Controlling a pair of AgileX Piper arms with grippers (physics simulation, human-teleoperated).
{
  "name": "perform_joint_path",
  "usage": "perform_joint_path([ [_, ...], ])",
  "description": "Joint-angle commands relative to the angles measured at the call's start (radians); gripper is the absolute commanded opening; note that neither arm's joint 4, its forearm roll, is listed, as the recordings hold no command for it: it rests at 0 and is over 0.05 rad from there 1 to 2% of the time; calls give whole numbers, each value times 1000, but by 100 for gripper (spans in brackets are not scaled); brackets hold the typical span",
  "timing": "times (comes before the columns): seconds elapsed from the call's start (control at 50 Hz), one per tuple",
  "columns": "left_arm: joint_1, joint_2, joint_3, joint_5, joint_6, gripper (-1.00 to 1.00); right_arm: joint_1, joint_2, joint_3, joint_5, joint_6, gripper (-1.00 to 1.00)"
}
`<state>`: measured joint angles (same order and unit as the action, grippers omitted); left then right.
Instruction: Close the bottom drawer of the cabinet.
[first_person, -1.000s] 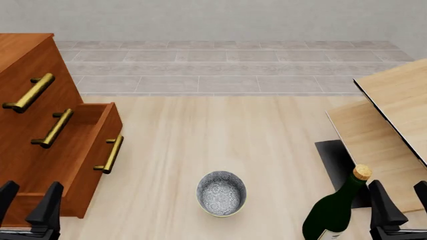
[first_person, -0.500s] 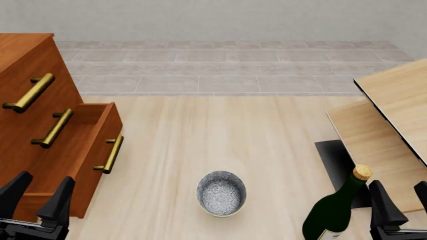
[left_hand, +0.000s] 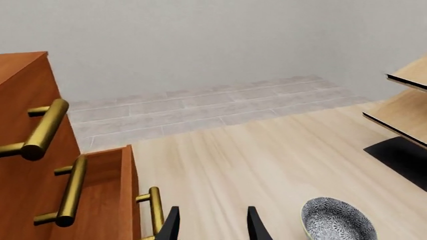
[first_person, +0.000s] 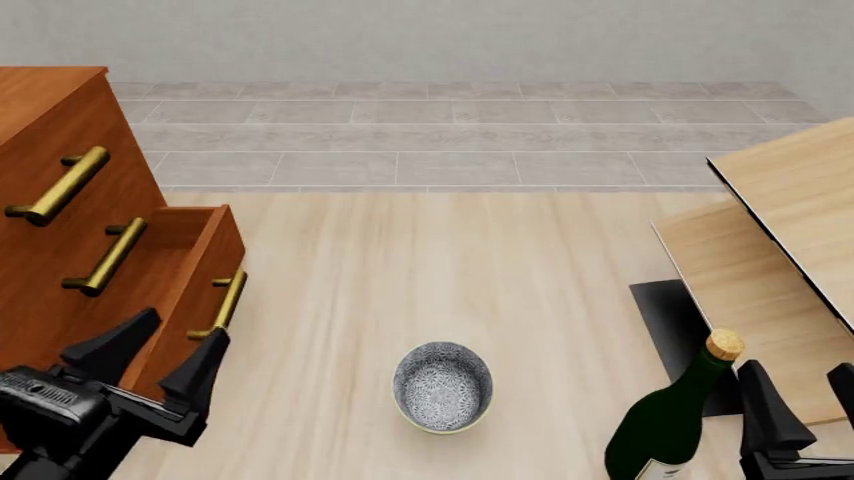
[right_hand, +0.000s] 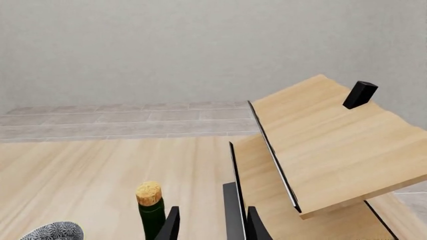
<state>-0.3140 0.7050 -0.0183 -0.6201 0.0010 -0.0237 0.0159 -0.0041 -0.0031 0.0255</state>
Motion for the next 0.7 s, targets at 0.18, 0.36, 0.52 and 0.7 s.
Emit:
perform_joint_path([
  [0.18,-80,469,-80,-227,-60,100,-4,2,-1,5,18,100],
  [0.36,-86,547,-123,-227,-81,100,-6,4,-3,5,21,100],
  [0.52,-88,665,-151,-268,-120,100,-6,3,-3,6,20,100],
  [0.7,-79,764,-170,-312,-156,100,-7,8,2,-1,21,100],
])
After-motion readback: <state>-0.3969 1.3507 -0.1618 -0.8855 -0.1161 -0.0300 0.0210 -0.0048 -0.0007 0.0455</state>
